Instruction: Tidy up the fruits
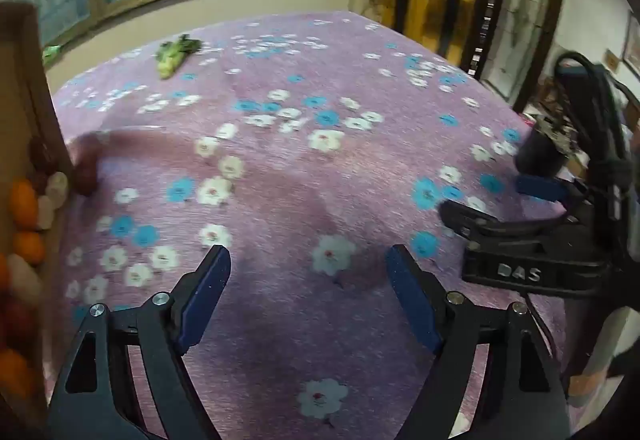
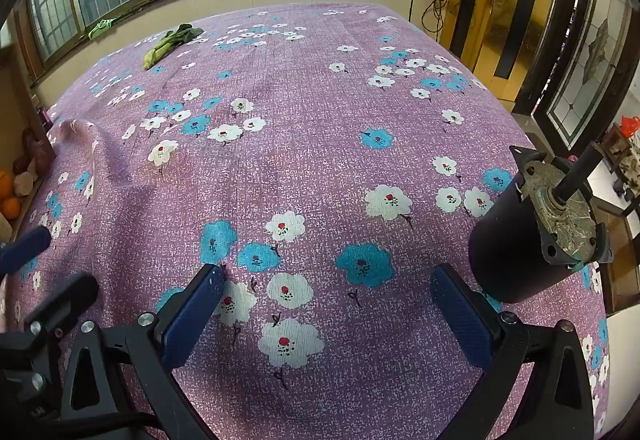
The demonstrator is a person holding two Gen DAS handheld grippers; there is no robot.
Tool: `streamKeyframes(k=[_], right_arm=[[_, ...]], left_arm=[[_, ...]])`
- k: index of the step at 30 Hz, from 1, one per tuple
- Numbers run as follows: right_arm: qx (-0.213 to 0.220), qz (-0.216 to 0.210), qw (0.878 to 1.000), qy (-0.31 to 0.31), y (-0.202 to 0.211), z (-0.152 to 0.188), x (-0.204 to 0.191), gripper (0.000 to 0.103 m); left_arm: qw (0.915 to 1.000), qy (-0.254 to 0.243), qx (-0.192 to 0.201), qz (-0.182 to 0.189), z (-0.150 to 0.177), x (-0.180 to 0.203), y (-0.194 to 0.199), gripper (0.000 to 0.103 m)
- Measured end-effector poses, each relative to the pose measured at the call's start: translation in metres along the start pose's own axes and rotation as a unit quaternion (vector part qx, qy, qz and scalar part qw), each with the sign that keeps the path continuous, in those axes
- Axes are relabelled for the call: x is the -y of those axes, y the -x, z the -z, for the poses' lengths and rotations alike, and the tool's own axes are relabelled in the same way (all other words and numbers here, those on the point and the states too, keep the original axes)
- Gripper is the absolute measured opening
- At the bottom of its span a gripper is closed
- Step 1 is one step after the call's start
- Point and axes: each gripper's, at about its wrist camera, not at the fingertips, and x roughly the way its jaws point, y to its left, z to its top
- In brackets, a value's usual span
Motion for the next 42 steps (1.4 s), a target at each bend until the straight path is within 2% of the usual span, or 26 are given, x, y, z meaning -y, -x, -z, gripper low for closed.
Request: streamKeyframes(k=[3, 4, 6, 12, 15, 20, 24, 35, 38, 39, 40, 42], right_arm=[[0.003, 0.001, 1.000, 0.001, 0.000, 0.000, 0.000, 0.103], [0.003, 0.001, 1.000, 0.000, 0.000, 0.000, 0.000, 0.103], [0.003, 0.001, 1.000, 0.001, 0.000, 0.000, 0.000, 0.103], [0.003, 0.001, 1.000, 0.001, 0.002, 0.000, -0.001, 0.103], [0.002, 0.000, 1.000, 0.000, 0.000, 0.000, 0.000, 0.103], [0.002, 0.000, 1.000, 0.000, 0.000, 0.000, 0.000, 0.103], [0.002, 0.000, 1.000, 0.000, 0.000, 0.000, 0.000, 0.103], [0.002, 0.001, 1.000, 0.000, 0.001, 0.000, 0.000, 0.103], [0.000, 0.005, 1.000, -0.004, 0.002, 0.001, -0.001, 0.103], [-0.013, 0.003, 1.000, -0.002, 0.003, 0.000, -0.001, 0.103], [-0.027, 0.001, 1.000, -0.002, 0.005, 0.000, -0.002, 0.103], [0.005, -0.043, 0.999, -0.030, 0.024, 0.004, -0.001, 0.102]], left_arm=[[0.9998, -0.004, 0.002, 0.022, -0.005, 0.004, 0.000, 0.080], [0.9990, 0.010, 0.021, 0.039, 0.005, -0.003, 0.006, 0.080], [0.9981, 0.024, 0.033, 0.046, 0.010, -0.009, 0.013, 0.080], [0.9929, 0.075, 0.034, 0.085, 0.018, -0.039, 0.020, 0.080], [0.9924, 0.068, 0.040, 0.094, 0.015, -0.049, 0.023, 0.080], [0.9953, 0.089, 0.035, 0.013, 0.025, -0.060, 0.043, 0.080], [0.9906, 0.112, 0.053, -0.058, 0.031, -0.074, 0.065, 0.080], [0.9800, 0.121, 0.050, -0.150, 0.041, -0.084, 0.087, 0.081], [0.9773, 0.124, 0.055, -0.163, 0.043, -0.086, 0.096, 0.081], [0.9768, 0.126, 0.056, -0.164, 0.043, -0.086, 0.098, 0.081], [0.9764, 0.127, 0.056, -0.166, 0.044, -0.087, 0.099, 0.081], [0.9756, 0.127, 0.058, -0.170, 0.044, -0.087, 0.102, 0.081]])
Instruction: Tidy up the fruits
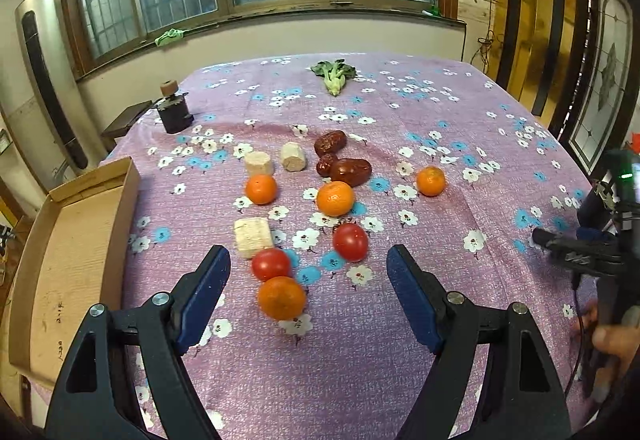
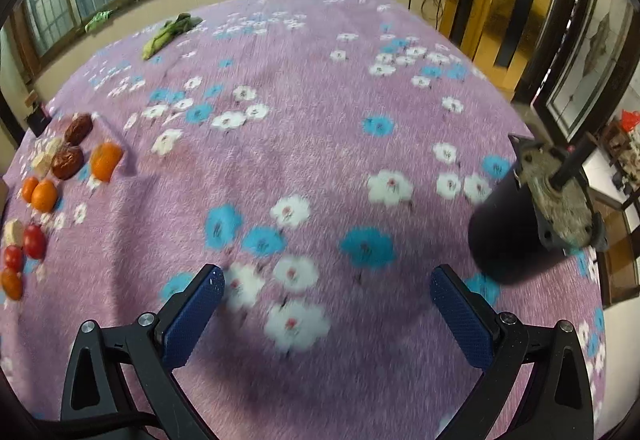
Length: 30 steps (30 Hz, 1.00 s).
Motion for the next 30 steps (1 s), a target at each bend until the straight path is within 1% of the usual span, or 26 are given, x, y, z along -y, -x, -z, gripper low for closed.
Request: streamKeyframes(k=[1, 2, 4, 5, 6, 7, 9, 11, 15, 16, 17, 20, 22, 23, 25, 27, 30], right_arm=[[0.015, -0.027, 0.999, -0.023, 0.013, 0.003, 0.002, 0.103], [0.021, -0.059, 0.997, -0.046, 0.020, 0.004, 0.003, 0.103], [0.006, -0.141, 0.987, -0.078, 0.026, 0.003, -0.002, 0.103], [0.001, -0.177, 0.981, -0.080, 0.028, 0.002, -0.006, 0.103], [-0.003, -0.209, 0.976, -0.066, 0.034, 0.001, -0.017, 0.103], [-0.004, -0.219, 0.974, -0.050, 0.043, 0.001, -0.028, 0.103], [-0.001, -0.215, 0.977, -0.001, 0.058, -0.001, -0.053, 0.103], [0.012, -0.223, 0.974, 0.036, 0.072, 0.001, -0.071, 0.103], [-0.004, -0.245, 0.968, 0.045, 0.077, 0.007, -0.088, 0.103], [-0.006, -0.243, 0.969, 0.051, 0.077, 0.011, -0.091, 0.103], [-0.006, -0.235, 0.970, 0.063, 0.077, 0.011, -0.096, 0.103], [0.014, -0.175, 0.977, 0.125, 0.082, 0.014, -0.113, 0.103], [0.019, -0.141, 0.977, 0.161, 0.085, 0.017, -0.120, 0.103], [0.022, -0.132, 0.975, 0.174, 0.086, 0.017, -0.122, 0.103], [0.029, -0.128, 0.970, 0.203, 0.089, 0.020, -0.126, 0.103], [0.026, -0.131, 0.966, 0.223, 0.088, 0.021, -0.128, 0.103], [0.028, -0.123, 0.957, 0.260, 0.088, 0.024, -0.133, 0.103]], left_arm=[[1.0000, 0.000, 0.001, -0.002, 0.000, -0.001, 0.001, 0.081], [1.0000, 0.000, 0.002, -0.005, 0.001, -0.001, 0.002, 0.081], [1.0000, 0.001, 0.001, -0.007, 0.003, -0.003, 0.003, 0.081], [1.0000, 0.002, -0.001, -0.008, 0.004, -0.004, 0.004, 0.081], [1.0000, 0.002, -0.001, -0.009, 0.004, -0.005, 0.004, 0.081], [0.9999, 0.001, -0.002, -0.011, 0.005, -0.006, 0.004, 0.081], [0.9999, 0.004, -0.005, -0.012, 0.006, -0.010, 0.005, 0.081], [0.9999, 0.010, -0.006, -0.011, 0.008, -0.014, 0.007, 0.081], [0.9999, 0.010, -0.004, -0.013, 0.010, -0.018, 0.011, 0.081], [0.9999, 0.011, -0.003, -0.012, 0.011, -0.020, 0.012, 0.081], [0.9999, 0.011, -0.003, -0.010, 0.012, -0.021, 0.013, 0.081], [0.9999, 0.012, -0.005, -0.007, 0.016, -0.027, 0.015, 0.081], [0.9999, 0.010, -0.006, -0.004, 0.018, -0.029, 0.015, 0.081], [0.9999, 0.007, -0.008, -0.004, 0.019, -0.030, 0.014, 0.081], [1.0000, -0.004, -0.008, -0.002, 0.021, -0.031, 0.014, 0.081], [0.9998, -0.016, -0.009, 0.005, 0.023, -0.032, 0.014, 0.081], [0.9995, -0.024, -0.011, 0.019, 0.026, -0.034, 0.016, 0.081]])
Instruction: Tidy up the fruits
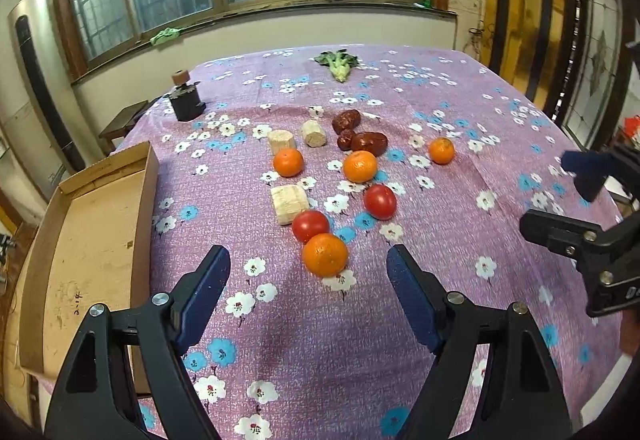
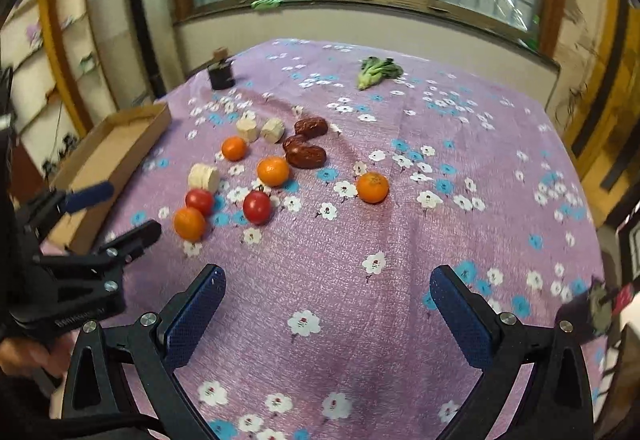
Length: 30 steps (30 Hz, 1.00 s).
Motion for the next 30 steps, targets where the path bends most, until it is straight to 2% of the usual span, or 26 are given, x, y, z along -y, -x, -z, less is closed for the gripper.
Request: streamKeyframes(k=[3, 10, 30], right_arm=[[0.002, 0.010, 0.999, 0.031, 0.001, 0.000, -0.006, 0.103], [0.011, 0.005, 0.998, 0.063, 0.005, -0.003, -0.012, 0.103], [0.005, 0.001, 0.997, 0.073, 0.002, -0.005, -0.016, 0.103]], left_arm=[[0.9999, -0.002, -0.003, 0.012, 0.005, -0.002, 0.001, 0.081], [0.9999, -0.002, -0.011, 0.010, 0.011, -0.004, 0.002, 0.081], [0.9996, -0.008, -0.022, 0.014, 0.012, -0.005, -0.002, 0.081]])
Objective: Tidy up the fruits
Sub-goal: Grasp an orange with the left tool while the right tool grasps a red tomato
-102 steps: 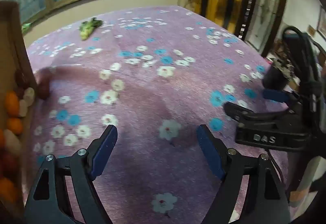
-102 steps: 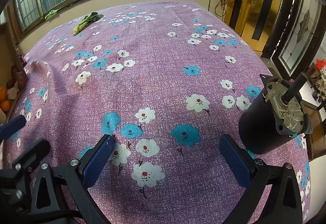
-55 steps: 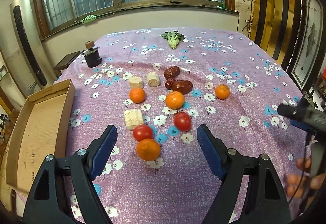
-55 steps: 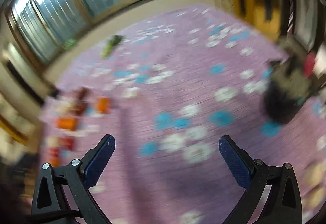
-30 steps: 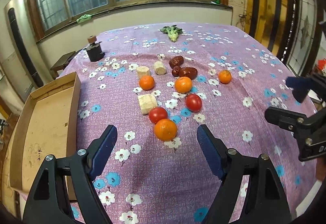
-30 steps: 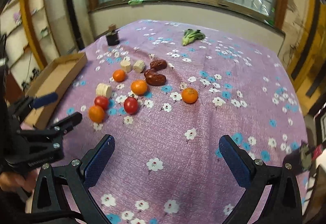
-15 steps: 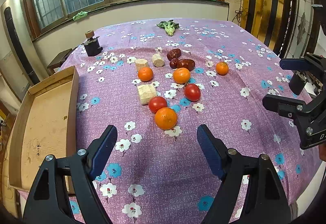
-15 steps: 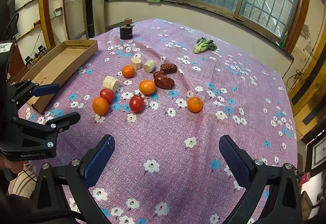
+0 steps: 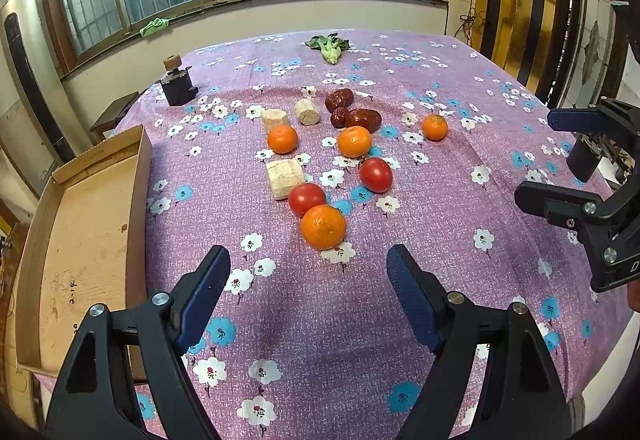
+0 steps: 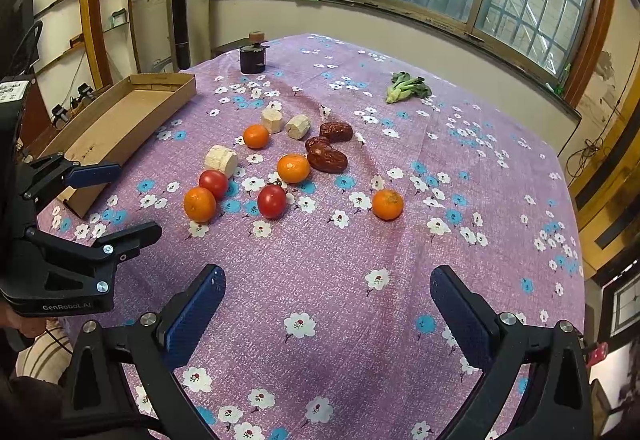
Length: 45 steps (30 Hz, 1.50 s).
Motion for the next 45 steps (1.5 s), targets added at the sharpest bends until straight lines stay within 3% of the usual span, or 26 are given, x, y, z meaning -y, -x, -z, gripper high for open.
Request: streamKeyframes(k=[12, 18, 26, 30, 33, 35, 38, 39, 45], right_arm=[[-0.009, -0.050, 0.999, -0.011, -0.021, 0.004, -0.001, 0.101], [-0.021, -0.074, 0.997, -0.015, -0.049, -0.006, -0.011, 0.091], [-0.042, -0.107, 0.992, -0.047, -0.100, -0.029, -0.012, 0.064], [-0.057, -0.108, 0.991, -0.062, -0.125, -0.034, -0.009, 0.060], [-0.059, -0.121, 0.989, -0.067, -0.136, -0.037, -0.011, 0.058], [-0.054, -0.115, 0.990, -0.061, -0.137, -0.039, -0.015, 0.057], [-0.051, -0.131, 0.988, -0.062, -0.134, -0.040, -0.018, 0.034], [-0.048, -0.126, 0.989, -0.063, -0.130, -0.039, -0.019, 0.031], [-0.033, -0.123, 0.989, -0.082, -0.111, -0.029, -0.015, 0.030]], left_arm=[[0.9989, 0.026, -0.027, 0.029, 0.004, -0.011, -0.021, 0.081], [0.9978, 0.035, -0.044, 0.036, -0.001, -0.013, -0.042, 0.081], [0.9968, 0.037, -0.060, 0.038, -0.013, -0.014, -0.072, 0.078], [0.9946, 0.043, -0.073, 0.059, -0.015, -0.018, -0.085, 0.062], [0.9939, 0.045, -0.066, 0.076, -0.018, -0.020, -0.085, 0.044], [0.9937, 0.045, -0.066, 0.079, -0.018, -0.020, -0.084, 0.043], [0.9922, 0.050, -0.067, 0.093, -0.015, -0.022, -0.080, 0.030], [0.9917, 0.052, -0.066, 0.097, -0.014, -0.023, -0.077, 0.029], [0.9925, 0.059, -0.059, 0.089, -0.005, -0.033, -0.060, 0.029]])
